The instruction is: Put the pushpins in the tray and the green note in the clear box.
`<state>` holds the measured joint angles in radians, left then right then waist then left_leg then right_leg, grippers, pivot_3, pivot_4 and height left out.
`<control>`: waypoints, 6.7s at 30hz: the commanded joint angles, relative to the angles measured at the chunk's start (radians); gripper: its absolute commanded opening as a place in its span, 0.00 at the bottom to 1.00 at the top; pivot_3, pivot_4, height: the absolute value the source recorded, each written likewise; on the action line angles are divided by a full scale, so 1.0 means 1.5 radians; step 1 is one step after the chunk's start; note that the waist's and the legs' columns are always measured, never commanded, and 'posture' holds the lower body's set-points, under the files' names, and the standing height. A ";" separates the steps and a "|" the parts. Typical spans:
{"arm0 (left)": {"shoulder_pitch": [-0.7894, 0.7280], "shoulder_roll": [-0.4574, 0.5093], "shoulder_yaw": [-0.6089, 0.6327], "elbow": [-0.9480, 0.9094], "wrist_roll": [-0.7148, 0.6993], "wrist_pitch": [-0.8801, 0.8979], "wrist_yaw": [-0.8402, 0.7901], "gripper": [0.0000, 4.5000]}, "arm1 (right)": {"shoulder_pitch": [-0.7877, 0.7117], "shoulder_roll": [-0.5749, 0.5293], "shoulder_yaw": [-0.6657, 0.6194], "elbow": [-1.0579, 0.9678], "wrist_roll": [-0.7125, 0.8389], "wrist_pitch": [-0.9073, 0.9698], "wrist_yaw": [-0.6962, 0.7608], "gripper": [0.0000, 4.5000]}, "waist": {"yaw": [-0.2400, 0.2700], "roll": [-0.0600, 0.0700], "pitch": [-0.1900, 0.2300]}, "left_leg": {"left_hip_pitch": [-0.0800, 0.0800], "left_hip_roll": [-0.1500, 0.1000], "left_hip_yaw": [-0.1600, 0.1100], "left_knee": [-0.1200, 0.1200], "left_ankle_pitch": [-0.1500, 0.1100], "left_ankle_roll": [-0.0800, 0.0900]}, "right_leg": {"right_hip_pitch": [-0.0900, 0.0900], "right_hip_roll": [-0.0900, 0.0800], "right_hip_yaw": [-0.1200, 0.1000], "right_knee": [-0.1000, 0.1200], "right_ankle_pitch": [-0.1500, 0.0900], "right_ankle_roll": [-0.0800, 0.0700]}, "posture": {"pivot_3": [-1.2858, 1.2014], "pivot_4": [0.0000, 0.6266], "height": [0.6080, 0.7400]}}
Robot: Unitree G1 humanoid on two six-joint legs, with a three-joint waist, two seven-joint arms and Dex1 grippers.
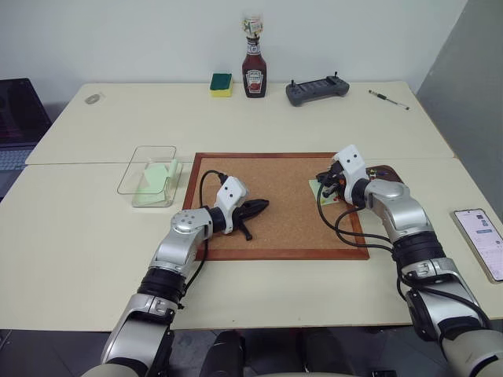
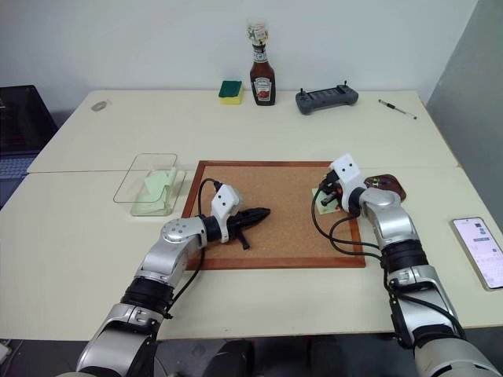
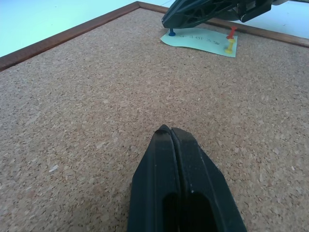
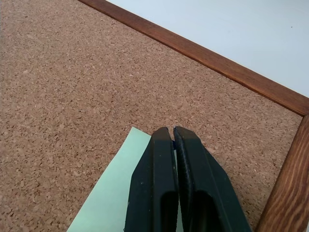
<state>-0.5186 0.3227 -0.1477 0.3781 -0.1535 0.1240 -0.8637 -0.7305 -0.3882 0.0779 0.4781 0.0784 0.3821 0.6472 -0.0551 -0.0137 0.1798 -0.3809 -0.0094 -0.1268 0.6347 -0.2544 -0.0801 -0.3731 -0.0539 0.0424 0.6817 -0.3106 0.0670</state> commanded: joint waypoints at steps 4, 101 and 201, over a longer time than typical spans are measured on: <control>0.028 0.004 -0.027 0.009 0.019 0.021 -0.014 0.00 | 0.035 -0.004 -0.031 -0.123 0.022 0.002 -0.011 0.02 | 0.000 0.000 0.000 | 0.000 0.000 0.000 0.000 0.000 0.000 | 0.000 0.000 0.000 0.000 0.000 0.000 | 0.52 0.24 1.00; 0.043 0.015 -0.037 -0.018 0.034 0.028 -0.016 0.00 | 0.204 -0.126 -0.020 -0.264 0.069 0.036 0.056 0.46 | 0.001 0.007 -0.004 | 0.001 0.000 0.001 -0.001 0.000 0.000 | 0.001 0.000 0.000 -0.001 0.000 0.000 | 0.52 0.24 1.00; 0.047 0.033 -0.061 0.010 0.061 0.003 0.009 0.00 | 0.197 -0.099 0.000 -0.240 0.085 -0.040 0.100 0.77 | 0.000 0.008 -0.006 | 0.004 0.001 0.002 -0.001 0.000 0.000 | 0.003 0.000 0.001 -0.001 0.000 0.001 | 0.52 0.24 1.00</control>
<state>-0.4849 0.3582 -0.2103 0.3455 -0.1085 0.0968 -0.8532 -0.4160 -0.5406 0.0730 0.1119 0.2173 0.3596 0.7856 -0.0549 -0.0022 0.1712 -0.3753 -0.0084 -0.1242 0.6331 -0.2545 -0.0799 -0.3682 -0.0532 0.0439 0.6803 -0.3106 0.0680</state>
